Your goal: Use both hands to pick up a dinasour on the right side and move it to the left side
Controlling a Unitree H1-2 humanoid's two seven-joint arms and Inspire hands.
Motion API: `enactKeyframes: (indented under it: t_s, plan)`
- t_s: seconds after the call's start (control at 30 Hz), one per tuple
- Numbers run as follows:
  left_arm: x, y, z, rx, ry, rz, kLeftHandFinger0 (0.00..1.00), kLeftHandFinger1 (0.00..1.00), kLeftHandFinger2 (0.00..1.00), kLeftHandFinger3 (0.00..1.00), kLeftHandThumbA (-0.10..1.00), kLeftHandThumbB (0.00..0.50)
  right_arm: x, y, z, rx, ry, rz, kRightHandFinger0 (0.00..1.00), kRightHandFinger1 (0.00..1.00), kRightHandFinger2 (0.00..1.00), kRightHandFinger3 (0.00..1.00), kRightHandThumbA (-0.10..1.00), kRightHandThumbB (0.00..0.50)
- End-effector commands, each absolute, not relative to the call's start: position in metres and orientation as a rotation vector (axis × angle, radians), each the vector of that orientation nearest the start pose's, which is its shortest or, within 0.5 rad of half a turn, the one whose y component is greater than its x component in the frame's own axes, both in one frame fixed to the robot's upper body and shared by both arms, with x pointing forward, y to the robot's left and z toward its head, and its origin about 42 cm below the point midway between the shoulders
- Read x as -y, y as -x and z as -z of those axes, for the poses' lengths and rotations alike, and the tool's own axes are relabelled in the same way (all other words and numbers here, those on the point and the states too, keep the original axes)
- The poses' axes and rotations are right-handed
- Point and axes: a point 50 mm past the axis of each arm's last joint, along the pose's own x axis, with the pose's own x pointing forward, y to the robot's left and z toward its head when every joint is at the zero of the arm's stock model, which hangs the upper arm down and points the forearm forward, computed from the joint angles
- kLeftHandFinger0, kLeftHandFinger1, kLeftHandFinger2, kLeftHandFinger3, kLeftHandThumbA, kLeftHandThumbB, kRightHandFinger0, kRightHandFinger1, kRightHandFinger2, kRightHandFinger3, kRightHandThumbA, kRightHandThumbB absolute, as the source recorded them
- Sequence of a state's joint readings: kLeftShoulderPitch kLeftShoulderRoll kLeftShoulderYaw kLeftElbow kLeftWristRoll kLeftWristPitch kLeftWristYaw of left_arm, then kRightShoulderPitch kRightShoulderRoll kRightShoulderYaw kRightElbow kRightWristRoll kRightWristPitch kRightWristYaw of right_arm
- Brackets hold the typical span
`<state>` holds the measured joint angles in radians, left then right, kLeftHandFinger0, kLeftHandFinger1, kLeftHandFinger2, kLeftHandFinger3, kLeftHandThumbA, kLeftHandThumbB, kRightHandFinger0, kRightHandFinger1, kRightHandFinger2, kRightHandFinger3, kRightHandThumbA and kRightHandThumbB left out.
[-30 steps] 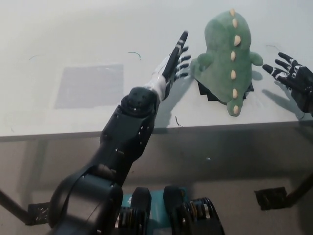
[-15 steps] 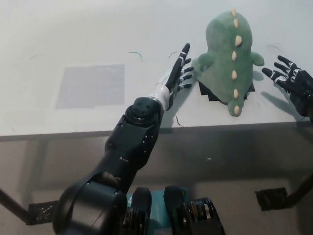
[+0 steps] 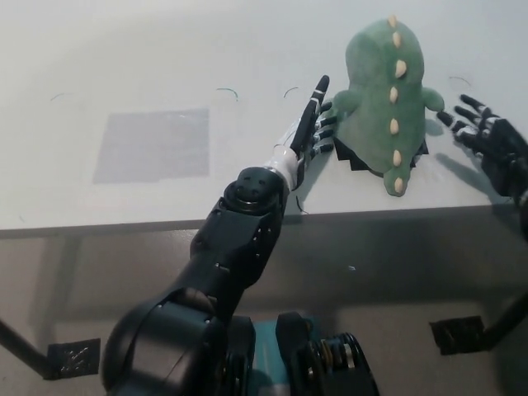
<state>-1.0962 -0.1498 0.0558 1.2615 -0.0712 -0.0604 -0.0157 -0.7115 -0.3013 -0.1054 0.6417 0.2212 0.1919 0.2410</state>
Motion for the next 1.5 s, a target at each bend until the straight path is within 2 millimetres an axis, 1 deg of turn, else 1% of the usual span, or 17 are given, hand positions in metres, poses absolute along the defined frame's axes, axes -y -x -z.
enactKeyframes:
  t_s: [0.0,0.07,0.1,0.13,0.23,0.47,0.53,0.6,0.63,0.7,0.93,1.07,1.17,1.3,1.4,1.43,1.47]
  plan:
    - [0.004,-0.534,-0.248,-0.082,0.035,0.346,1.0,1.0,1.0,1.0,1.0,0.46,0.265,-0.513,-0.252,0.058,-0.018,-0.201,1.0,1.0,1.0,1.0,1.0,0.335]
    - [0.008,-0.533,-0.25,-0.076,0.027,0.347,1.0,1.0,1.0,1.0,1.0,0.457,0.26,-0.513,-0.255,0.064,-0.014,-0.204,1.0,1.0,1.0,1.0,1.0,0.326]
    - [0.012,-0.532,-0.254,-0.072,0.021,0.35,1.0,1.0,1.0,1.0,1.0,0.451,0.255,-0.513,-0.261,0.076,-0.007,-0.21,1.0,1.0,1.0,1.0,1.0,0.342]
    - [0.013,-0.532,-0.256,-0.069,0.027,0.35,1.0,1.0,1.0,1.0,1.0,0.451,0.254,-0.514,-0.263,0.079,-0.006,-0.21,1.0,1.0,1.0,1.0,1.0,0.355]
    - [0.015,-0.535,-0.265,-0.06,0.04,0.357,1.0,1.0,1.0,1.0,1.0,0.447,0.251,-0.519,-0.274,0.095,-0.021,-0.218,1.0,1.0,1.0,1.0,1.0,0.344]
    - [0.02,-0.535,-0.272,-0.058,0.045,0.356,1.0,1.0,1.0,1.0,1.0,0.451,0.249,-0.522,-0.282,0.107,-0.014,-0.224,1.0,1.0,1.0,1.0,1.0,0.344]
    - [0.025,-0.535,-0.275,-0.056,0.026,0.359,1.0,1.0,1.0,1.0,1.0,0.373,0.245,-0.523,-0.285,0.112,-0.013,-0.23,1.0,1.0,1.0,1.0,1.0,0.325]
    - [0.029,-0.535,-0.279,-0.05,0.003,0.359,1.0,1.0,1.0,1.0,1.0,0.377,0.243,-0.525,-0.287,0.116,-0.007,-0.232,1.0,1.0,1.0,1.0,1.0,0.31]
    - [0.033,-0.535,-0.282,-0.059,-0.005,0.378,1.0,1.0,1.0,1.0,1.0,0.425,0.241,-0.526,-0.289,0.12,0.0,-0.23,1.0,1.0,1.0,1.0,1.0,0.293]
    - [0.033,-0.535,-0.282,-0.061,-0.023,0.382,1.0,1.0,1.0,1.0,1.0,0.453,0.242,-0.526,-0.287,0.119,0.013,-0.226,1.0,1.0,1.0,1.0,1.0,0.288]
    - [0.031,-0.538,-0.287,-0.06,-0.007,0.371,1.0,1.0,1.0,1.0,1.0,0.464,0.245,-0.53,-0.287,0.115,0.022,-0.227,1.0,1.0,1.0,1.0,1.0,0.317]
    - [0.029,-0.538,-0.286,-0.062,-0.005,0.368,1.0,1.0,1.0,1.0,1.0,0.468,0.245,-0.53,-0.285,0.107,0.022,-0.223,1.0,1.0,1.0,1.0,1.0,0.324]
    - [0.029,-0.538,-0.284,-0.07,0.013,0.368,1.0,1.0,1.0,1.0,1.0,0.437,0.245,-0.532,-0.28,0.098,0.015,-0.22,1.0,1.0,1.0,1.0,1.0,0.337]
    - [0.026,-0.537,-0.276,-0.085,0.003,0.365,1.0,1.0,1.0,1.0,1.0,0.457,0.244,-0.531,-0.273,0.078,0.008,-0.225,1.0,1.0,1.0,1.0,1.0,0.341]
    - [0.023,-0.535,-0.265,-0.099,0.017,0.356,1.0,1.0,1.0,1.0,1.0,0.46,0.239,-0.529,-0.262,0.049,0.022,-0.207,1.0,1.0,1.0,1.0,1.0,0.341]
    - [0.019,-0.533,-0.256,-0.112,0.019,0.344,1.0,1.0,1.0,1.0,1.0,0.467,0.233,-0.528,-0.249,0.024,0.006,-0.211,1.0,1.0,1.0,1.0,1.0,0.35]
    - [0.017,-0.532,-0.251,-0.114,0.013,0.342,1.0,1.0,1.0,1.0,1.0,0.448,0.23,-0.527,-0.243,0.018,0.009,-0.212,1.0,1.0,1.0,1.0,1.0,0.343]
